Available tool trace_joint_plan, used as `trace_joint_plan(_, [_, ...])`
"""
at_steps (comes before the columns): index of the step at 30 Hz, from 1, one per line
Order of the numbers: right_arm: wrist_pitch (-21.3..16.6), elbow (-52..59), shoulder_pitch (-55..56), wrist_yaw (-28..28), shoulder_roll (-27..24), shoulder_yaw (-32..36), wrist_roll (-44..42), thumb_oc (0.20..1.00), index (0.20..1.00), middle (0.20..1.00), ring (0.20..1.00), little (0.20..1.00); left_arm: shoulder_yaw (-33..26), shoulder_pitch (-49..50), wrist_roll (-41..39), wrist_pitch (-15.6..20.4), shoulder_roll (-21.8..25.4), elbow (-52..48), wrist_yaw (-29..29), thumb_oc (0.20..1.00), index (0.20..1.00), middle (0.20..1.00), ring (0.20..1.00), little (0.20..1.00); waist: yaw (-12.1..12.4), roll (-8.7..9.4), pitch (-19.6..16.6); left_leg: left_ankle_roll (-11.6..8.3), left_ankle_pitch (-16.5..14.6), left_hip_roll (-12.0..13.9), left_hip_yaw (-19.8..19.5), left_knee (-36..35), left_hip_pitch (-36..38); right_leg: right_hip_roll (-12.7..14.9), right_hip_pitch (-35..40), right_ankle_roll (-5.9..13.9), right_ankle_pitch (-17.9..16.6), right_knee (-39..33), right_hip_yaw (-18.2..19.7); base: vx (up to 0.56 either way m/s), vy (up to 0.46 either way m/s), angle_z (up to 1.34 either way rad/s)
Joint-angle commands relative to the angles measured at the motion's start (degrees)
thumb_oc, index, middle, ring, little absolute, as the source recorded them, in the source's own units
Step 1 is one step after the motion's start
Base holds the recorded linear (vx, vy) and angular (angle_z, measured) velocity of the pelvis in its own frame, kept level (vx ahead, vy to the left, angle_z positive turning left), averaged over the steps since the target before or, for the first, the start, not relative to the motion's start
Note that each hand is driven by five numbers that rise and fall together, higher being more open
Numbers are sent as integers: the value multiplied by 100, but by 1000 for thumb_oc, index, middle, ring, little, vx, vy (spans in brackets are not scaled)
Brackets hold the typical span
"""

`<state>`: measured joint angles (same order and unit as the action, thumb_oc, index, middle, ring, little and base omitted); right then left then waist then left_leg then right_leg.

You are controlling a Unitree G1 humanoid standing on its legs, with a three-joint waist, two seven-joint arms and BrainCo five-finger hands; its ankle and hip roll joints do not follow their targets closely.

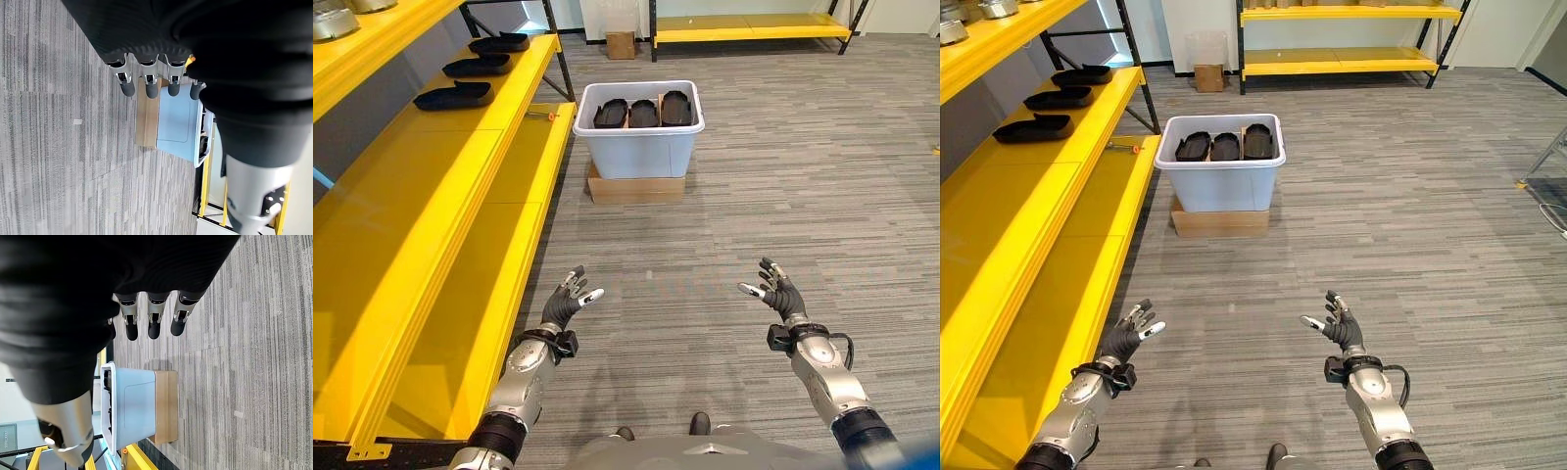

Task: Move parts from the plastic box to the shelf.

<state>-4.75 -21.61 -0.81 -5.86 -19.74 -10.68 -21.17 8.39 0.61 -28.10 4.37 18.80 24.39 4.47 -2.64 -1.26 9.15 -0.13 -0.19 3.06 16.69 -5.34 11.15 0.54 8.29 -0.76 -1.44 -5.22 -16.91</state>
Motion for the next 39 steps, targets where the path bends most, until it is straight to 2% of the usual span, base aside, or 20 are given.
trace_joint_plan(1, [-251,131,-299,-58,-79,-5,-26,1000,1000,1000,1000,1000,6,-350,-35,102,205,48,65,1000,1000,1000,1000,1000,-11,107,-213,-163,-236,147,79,34,-262,383,91,598,598,543,-83,0,0,0])
trace_joint_plan(10, [-249,306,-255,81,-73,17,-66,1000,1000,1000,1000,1000,35,-315,-36,-49,252,-41,351,1000,1000,1000,1000,1000,-40,92,-187,-145,-234,131,107,34,-248,369,74,601,609,570,-56,3,9,0])
trace_joint_plan(15, [-139,372,-230,77,-56,14,-116,1000,1000,1000,1000,1000,29,-315,-25,-102,245,-30,270,1000,1000,1000,1000,1000,-58,95,-183,-121,-243,104,112,34,-242,383,68,612,601,586,-33,14,53,0])
trace_joint_plan(24, [-199,279,-264,48,-35,24,-107,1000,1000,1000,1000,1000,95,-368,-13,-172,262,78,449,1000,1000,1000,1000,1000,-81,86,-181,-32,-310,22,107,34,-222,382,-19,648,709,875,18,12,84,-1])
trace_joint_plan(29, [-245,262,-377,11,-22,-12,-43,1000,1000,1000,1000,1000,175,-515,26,-255,317,166,327,1000,1000,1000,1000,1000,-116,79,-75,207,-434,-188,20,34,-208,471,-424,822,534,1749,141,-18,171,-6])
trace_joint_plan(31, [-227,305,-436,-2,-21,-18,-24,1000,1000,1000,1000,1000,208,-615,20,-294,334,212,340,1000,1000,1000,1000,1000,-133,65,0,333,-492,-300,-39,34,-206,487,-694,912,436,2395,183,-34,203,-5])
trace_joint_plan(32, [-225,307,-439,-5,-21,-18,-24,1000,1000,1000,1000,1000,211,-622,23,-297,332,213,338,1000,1000,1000,1000,1000,-133,66,2,340,-495,-308,-41,34,-209,490,-715,917,433,2439,185,-34,185,-11])
trace_joint_plan(34, [-235,313,-488,-55,-8,-33,-16,1000,1000,1000,1000,1000,281,-715,19,-361,350,190,309,1000,1000,1000,1000,1000,-121,31,102,438,-494,-384,-62,34,-216,643,-1071,1014,269,3354,85,-32,189,-4])
trace_joint_plan(36, [-249,327,-495,-72,-13,-46,-16,1000,1000,1000,1000,1000,296,-721,43,-363,350,178,336,1000,1000,1000,1000,1000,-109,17,149,457,-503,-405,-55,34,-205,717,-1275,1041,195,3771,13,-15,136,-9])
trace_joint_plan(39, [-297,312,-507,-65,-10,-52,-14,1000,1000,1000,1000,1000,329,-705,-33,-412,324,131,233,1000,1000,1000,1000,1000,-103,28,236,453,-548,-450,-89,34,-116,802,-1501,1063,22,3876,-98,53,71,-3])
